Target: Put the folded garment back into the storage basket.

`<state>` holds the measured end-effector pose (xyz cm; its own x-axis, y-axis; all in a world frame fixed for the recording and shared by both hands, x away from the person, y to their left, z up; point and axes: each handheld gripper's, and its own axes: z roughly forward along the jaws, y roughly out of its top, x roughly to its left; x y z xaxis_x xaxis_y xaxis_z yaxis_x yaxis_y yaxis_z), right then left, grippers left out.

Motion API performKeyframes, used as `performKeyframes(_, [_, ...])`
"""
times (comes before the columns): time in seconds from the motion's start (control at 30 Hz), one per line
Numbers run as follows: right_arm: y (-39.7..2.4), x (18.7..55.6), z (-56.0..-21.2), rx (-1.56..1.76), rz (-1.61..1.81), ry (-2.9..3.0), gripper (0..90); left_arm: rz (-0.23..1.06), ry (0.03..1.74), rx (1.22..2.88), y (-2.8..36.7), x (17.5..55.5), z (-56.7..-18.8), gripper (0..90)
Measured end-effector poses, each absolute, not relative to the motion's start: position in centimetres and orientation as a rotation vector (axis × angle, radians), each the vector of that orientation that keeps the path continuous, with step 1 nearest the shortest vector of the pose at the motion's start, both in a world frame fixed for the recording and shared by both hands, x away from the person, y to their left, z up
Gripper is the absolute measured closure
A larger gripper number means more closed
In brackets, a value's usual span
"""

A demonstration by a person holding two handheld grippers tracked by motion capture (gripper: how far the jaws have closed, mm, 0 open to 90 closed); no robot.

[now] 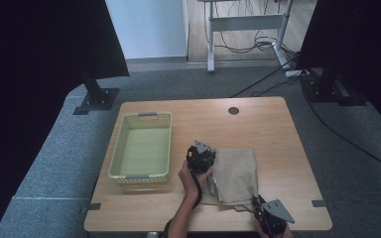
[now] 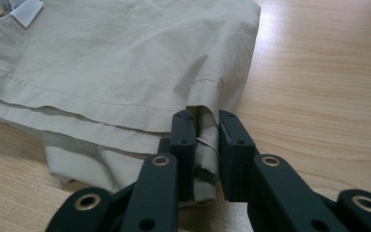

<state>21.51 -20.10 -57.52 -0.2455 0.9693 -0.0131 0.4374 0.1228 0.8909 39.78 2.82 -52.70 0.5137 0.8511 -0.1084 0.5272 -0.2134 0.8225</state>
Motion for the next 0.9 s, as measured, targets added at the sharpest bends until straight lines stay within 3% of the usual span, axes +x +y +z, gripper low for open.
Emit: performKeyframes(0.9, [-20.0,20.1,-56.5,1.286,1.182,1.659,83.6,0.483,1.097,1.834,2.9,38.4,-50.7,81.1])
